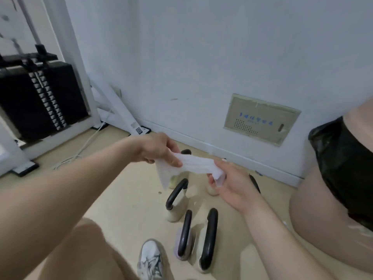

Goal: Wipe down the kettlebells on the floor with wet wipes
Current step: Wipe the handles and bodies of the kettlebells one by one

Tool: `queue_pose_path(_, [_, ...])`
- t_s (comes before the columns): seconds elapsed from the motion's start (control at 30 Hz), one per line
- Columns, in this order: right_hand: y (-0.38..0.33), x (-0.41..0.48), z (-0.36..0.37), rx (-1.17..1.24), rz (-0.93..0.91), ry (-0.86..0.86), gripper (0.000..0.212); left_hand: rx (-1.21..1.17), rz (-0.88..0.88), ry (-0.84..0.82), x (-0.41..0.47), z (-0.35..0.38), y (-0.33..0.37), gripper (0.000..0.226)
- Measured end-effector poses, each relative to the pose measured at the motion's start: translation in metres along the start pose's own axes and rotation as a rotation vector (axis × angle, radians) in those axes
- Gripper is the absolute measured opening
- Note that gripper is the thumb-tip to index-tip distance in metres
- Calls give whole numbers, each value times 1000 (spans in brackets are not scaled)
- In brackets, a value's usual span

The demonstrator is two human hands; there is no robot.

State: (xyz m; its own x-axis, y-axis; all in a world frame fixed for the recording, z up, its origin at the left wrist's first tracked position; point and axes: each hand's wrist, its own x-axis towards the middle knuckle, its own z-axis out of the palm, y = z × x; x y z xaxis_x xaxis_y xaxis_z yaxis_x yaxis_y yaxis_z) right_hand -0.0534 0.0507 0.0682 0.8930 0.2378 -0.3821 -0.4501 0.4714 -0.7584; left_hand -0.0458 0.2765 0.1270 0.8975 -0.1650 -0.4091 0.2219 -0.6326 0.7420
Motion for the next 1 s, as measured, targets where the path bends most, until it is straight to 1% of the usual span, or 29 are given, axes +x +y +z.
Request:
queue_pose_path(0.03, [2,9,3,-26,-2,26,16,34,3,-33,3,-11,-7,18])
queue_pose_path(0.07, [5,18,4,-65,0,54,12,20,16,-65,6,-18,-15,18])
queue_pose_path(0.1, [10,28,2,-117,6,76,8,-47,36,-86,12,-22,-26,16])
queue_pose_path(0.13, [17,40,-1,-191,13,101,9,-164,65,-96,20,-23,-40,12])
queue_pose_path(0.17, [25,54,-8,-312,13,132,13,-331,94,-94,30,-21,-58,10])
queue_pose_path(0.2, [36,68,-15,-472,1,161,19,-518,105,-87,42,-15,-77,9])
queue_pose_path(0.23, [48,84,-23,-640,-13,179,25,-695,107,-78,53,-5,-97,2])
queue_pose_path(0.3, [69,113,-38,-954,-21,190,35,-992,55,-25,77,23,-137,25])
queue_pose_path(0.33, [78,127,-44,-1113,-18,181,39,-1108,14,25,88,40,-157,27])
queue_pose_path(0.37, [84,140,-49,-1253,-15,150,43,-1191,-30,87,98,56,-172,22])
queue_pose_path(0.4, [89,153,-55,-1348,-6,98,48,-1225,-69,151,107,73,-184,16])
queue_pose_path(0.43, [93,165,-60,-1395,15,39,52,-1194,-110,214,113,88,-194,12])
queue_pose_path(0.5, [100,187,-69,-1444,79,-51,60,-972,-136,321,123,111,-210,18])
queue_pose_path(0.57, [111,208,-77,-1475,154,-100,64,-718,-74,354,132,125,-221,29])
queue_pose_path(0.6, [116,214,-80,-1464,186,-117,65,-637,-37,376,135,129,-225,30])
queue_pose_path(0.67, [124,221,-90,-1331,256,-149,55,-590,1,443,138,135,-233,26])
queue_pose_path(0.73, [130,219,-98,-1098,337,-185,33,-599,-18,503,140,138,-241,25])
queue_pose_path(0.8, [134,219,-104,-873,355,-122,12,-607,-54,560,146,139,-247,25])
queue_pose_path(0.83, [137,220,-107,-801,323,-55,7,-633,-74,595,151,138,-250,23])
queue_pose_path(0.87, [141,222,-109,-770,269,18,9,-673,-91,622,157,138,-254,19])
queue_pose_path(0.9, [146,225,-110,-777,210,90,11,-710,-109,629,163,137,-259,19])
queue_pose_path(0.97, [157,231,-108,-877,114,197,9,-744,-174,616,174,137,-271,39])
queue_pose_path(1.0, [162,232,-106,-938,73,234,18,-716,-216,635,178,138,-276,49])
